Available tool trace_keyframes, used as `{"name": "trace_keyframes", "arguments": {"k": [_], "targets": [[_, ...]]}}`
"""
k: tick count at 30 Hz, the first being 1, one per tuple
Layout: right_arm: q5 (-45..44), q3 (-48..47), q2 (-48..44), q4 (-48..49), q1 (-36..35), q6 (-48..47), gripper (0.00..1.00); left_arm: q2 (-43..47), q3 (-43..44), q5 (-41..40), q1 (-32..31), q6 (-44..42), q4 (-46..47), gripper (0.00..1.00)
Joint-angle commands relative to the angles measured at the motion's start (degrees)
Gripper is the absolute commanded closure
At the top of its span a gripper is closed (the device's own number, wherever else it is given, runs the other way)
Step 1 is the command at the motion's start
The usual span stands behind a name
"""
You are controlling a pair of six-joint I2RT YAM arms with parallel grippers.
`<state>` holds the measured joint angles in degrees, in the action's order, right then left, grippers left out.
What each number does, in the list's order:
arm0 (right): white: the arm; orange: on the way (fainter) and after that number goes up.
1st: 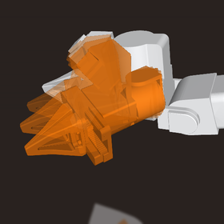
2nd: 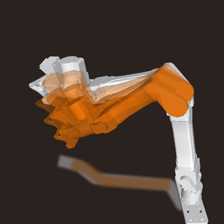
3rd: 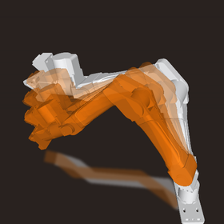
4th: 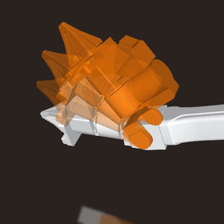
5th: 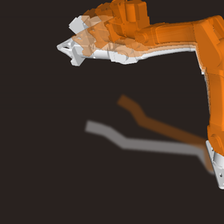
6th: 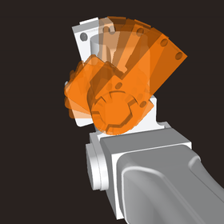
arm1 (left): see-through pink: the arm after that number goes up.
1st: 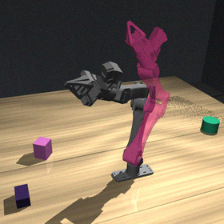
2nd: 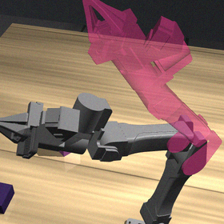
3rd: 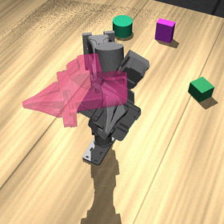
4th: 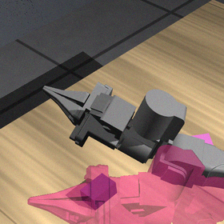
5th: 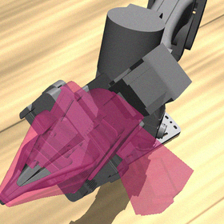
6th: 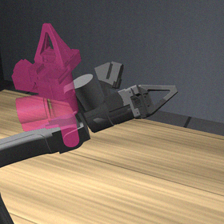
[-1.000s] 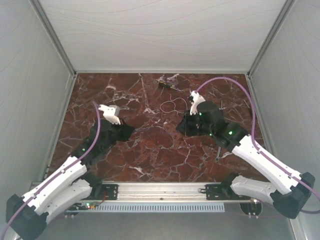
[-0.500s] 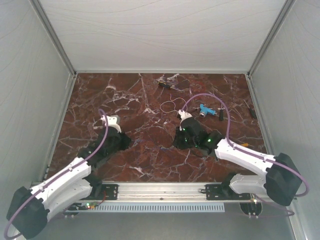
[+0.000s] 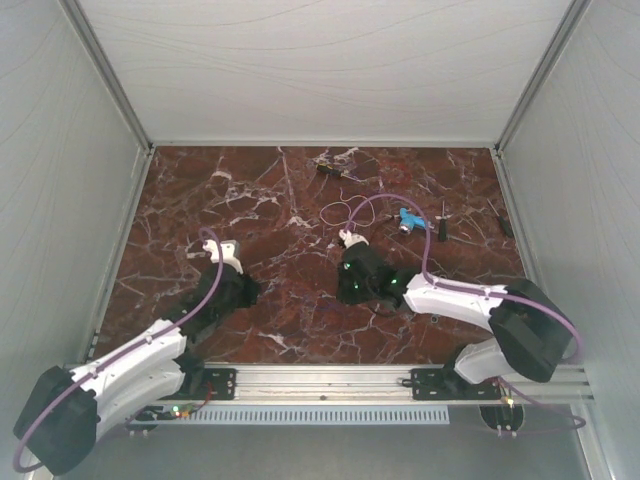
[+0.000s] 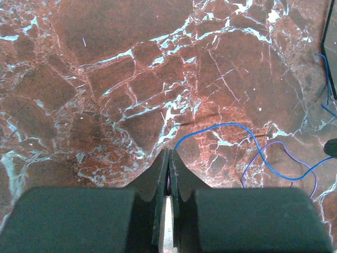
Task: Zip-tie the wires
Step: Straighten the cable at the center of the board.
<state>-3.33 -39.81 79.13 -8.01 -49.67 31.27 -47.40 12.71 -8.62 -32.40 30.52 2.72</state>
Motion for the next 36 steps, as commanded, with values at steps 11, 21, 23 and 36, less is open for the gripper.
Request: {"name": "trace_keyframes", "arguments": {"k": [11,21,23,36], "targets": [[-2.7,-3.4,9.4,1.4,-2.6,2.5,0.93,2.7,-2.3,-0.5,-0.4,-0.5,5.9,1.00],[-3.6,-4.9,6.6,-1.6,-2.7,2.6,0.74,-1.1,-1.3,0.0,-0.4,-0.6,5.8,0.98],[-4.1,-5.0,6.2,-2.0,-2.7,2.6,0.71,-1.0,-1.3,0.1,-0.4,-0.6,5.8,0.88],[-5.2,-6.5,4.7,-4.4,-2.7,2.7,0.56,0.6,-1.4,-0.7,-0.4,0.4,4.5,0.40]]}}
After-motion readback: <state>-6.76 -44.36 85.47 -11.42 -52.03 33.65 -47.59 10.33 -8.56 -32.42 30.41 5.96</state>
